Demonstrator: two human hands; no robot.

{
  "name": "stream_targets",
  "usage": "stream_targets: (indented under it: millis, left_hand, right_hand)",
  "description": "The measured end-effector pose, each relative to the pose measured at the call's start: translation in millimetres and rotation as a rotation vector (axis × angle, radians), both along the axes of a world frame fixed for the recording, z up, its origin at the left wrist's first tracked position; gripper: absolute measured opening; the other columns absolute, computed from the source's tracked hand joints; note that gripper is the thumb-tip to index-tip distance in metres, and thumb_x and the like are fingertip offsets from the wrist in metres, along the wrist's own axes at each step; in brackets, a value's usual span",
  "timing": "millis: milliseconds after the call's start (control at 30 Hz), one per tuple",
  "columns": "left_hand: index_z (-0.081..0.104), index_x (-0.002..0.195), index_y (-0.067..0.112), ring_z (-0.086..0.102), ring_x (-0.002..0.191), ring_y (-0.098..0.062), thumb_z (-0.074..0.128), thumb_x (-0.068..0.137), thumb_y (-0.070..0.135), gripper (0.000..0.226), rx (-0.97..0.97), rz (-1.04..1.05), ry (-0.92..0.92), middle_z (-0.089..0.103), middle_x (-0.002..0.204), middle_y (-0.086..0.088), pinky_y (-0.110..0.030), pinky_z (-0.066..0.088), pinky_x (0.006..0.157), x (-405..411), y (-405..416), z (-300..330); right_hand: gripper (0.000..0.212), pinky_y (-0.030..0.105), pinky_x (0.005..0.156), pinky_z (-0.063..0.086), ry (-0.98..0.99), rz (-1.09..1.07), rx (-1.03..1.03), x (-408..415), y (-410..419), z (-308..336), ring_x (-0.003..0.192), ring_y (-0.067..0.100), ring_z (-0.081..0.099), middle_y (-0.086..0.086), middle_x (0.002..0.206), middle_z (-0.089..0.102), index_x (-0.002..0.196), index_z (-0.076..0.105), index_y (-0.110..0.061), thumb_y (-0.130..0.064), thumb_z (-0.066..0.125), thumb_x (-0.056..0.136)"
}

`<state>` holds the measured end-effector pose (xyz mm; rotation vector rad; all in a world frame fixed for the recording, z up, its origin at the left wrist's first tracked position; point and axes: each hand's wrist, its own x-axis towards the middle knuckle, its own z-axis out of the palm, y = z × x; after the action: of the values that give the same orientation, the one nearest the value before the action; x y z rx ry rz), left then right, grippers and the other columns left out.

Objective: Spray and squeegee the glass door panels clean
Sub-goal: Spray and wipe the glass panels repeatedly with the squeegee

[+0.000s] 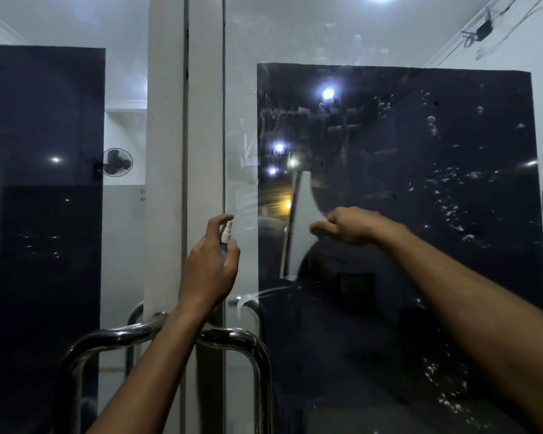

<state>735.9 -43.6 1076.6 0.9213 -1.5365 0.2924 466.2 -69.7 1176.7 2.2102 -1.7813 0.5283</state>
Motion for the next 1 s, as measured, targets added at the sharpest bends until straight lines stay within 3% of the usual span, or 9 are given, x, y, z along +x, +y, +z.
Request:
stream_targets:
  millis: [167, 233, 333, 400, 500, 600, 767, 867, 1000]
  left_hand:
    - [0.041, 0.141, 0.029, 0.054, 0.059, -0.016, 0.051, 0.102, 0.02, 0.041, 0.002, 0.007, 0.017, 0.054, 0.069, -0.001, -0.03, 0.042, 0.053, 9, -3, -2]
    - [0.041, 0.141, 0.028, 0.055, 0.061, -0.015, 0.051, 0.101, 0.021, 0.041, 0.0, 0.012, 0.013, 0.055, 0.071, 0.0, -0.028, 0.039, 0.053, 14, -4, -3]
    - [0.043, 0.14, 0.026, 0.055, 0.061, -0.016, 0.052, 0.101, 0.019, 0.041, -0.002, 0.007, 0.011, 0.057, 0.072, -0.001, -0.031, 0.042, 0.054, 19, -6, -7]
    - [0.042, 0.141, 0.024, 0.055, 0.062, -0.013, 0.052, 0.101, 0.018, 0.041, 0.005, 0.003, 0.009, 0.058, 0.078, -0.002, -0.026, 0.039, 0.053, 15, -7, -7]
    - [0.041, 0.142, 0.024, 0.054, 0.06, -0.014, 0.051, 0.102, 0.018, 0.042, -0.001, -0.029, 0.001, 0.058, 0.076, -0.002, -0.025, 0.037, 0.052, 6, -5, -7]
    - [0.04, 0.141, 0.027, 0.053, 0.057, -0.019, 0.051, 0.101, 0.019, 0.041, -0.011, -0.052, -0.029, 0.056, 0.071, -0.004, -0.029, 0.04, 0.051, 2, -4, -6]
    - [0.041, 0.14, 0.026, 0.053, 0.058, -0.019, 0.051, 0.102, 0.02, 0.04, -0.021, -0.04, -0.028, 0.055, 0.071, -0.004, -0.027, 0.035, 0.05, -2, 0, 5]
    - [0.043, 0.138, 0.027, 0.054, 0.059, -0.016, 0.051, 0.101, 0.019, 0.038, -0.031, -0.059, -0.028, 0.056, 0.071, -0.003, -0.026, 0.033, 0.049, -18, -1, 10]
    - [0.041, 0.138, 0.033, 0.054, 0.058, -0.015, 0.05, 0.101, 0.022, 0.039, -0.023, -0.112, -0.04, 0.053, 0.065, -0.001, -0.029, 0.038, 0.052, -44, -7, 11]
  right_hand:
    - [0.04, 0.037, 0.085, 0.046, 0.182, 0.083, -0.012, 98, 1, -4, 0.092, 0.02, 0.054, -0.003, 0.102, 0.058, 0.118, 0.063, -0.032, -0.062, 0.046, 0.096]
    - [0.037, 0.04, 0.09, 0.047, 0.17, 0.067, 0.001, 92, -2, -6, 0.1, 0.023, 0.058, 0.0, 0.112, 0.063, 0.117, 0.062, -0.034, -0.06, 0.047, 0.095]
    - [0.065, 0.041, 0.092, 0.049, 0.062, 0.012, 0.017, 33, -4, -6, 0.103, 0.027, 0.061, -0.001, 0.114, 0.066, 0.11, 0.067, -0.029, -0.08, 0.036, 0.085]
    - [0.06, 0.035, 0.088, 0.048, -0.062, -0.005, 0.018, -19, -2, -12, 0.093, 0.024, 0.062, 0.002, 0.102, 0.067, 0.096, 0.069, -0.019, -0.07, 0.038, 0.093]
    - [0.052, 0.029, 0.076, 0.041, -0.257, -0.033, 0.06, -88, 8, -45, 0.069, 0.015, 0.054, -0.005, 0.07, 0.056, 0.063, 0.055, -0.022, -0.057, 0.041, 0.099]
    - [0.046, 0.029, 0.082, 0.041, -0.384, -0.075, 0.098, -123, 7, -84, 0.081, 0.017, 0.059, -0.004, 0.078, 0.061, 0.07, 0.061, -0.028, -0.059, 0.042, 0.097]
    - [0.056, 0.032, 0.078, 0.046, -0.483, -0.037, -0.008, -115, 12, -90, 0.076, 0.017, 0.061, -0.005, 0.071, 0.062, 0.066, 0.063, -0.023, -0.07, 0.039, 0.084]
    - [0.062, 0.036, 0.084, 0.048, -0.559, 0.015, -0.078, -88, 3, -81, 0.084, 0.024, 0.064, 0.006, 0.081, 0.067, 0.075, 0.067, -0.011, -0.065, 0.042, 0.093]
    - [0.057, 0.034, 0.084, 0.045, -0.731, 0.062, -0.081, -55, -1, -77, 0.092, 0.025, 0.062, 0.008, 0.093, 0.068, 0.08, 0.068, -0.013, -0.061, 0.041, 0.098]
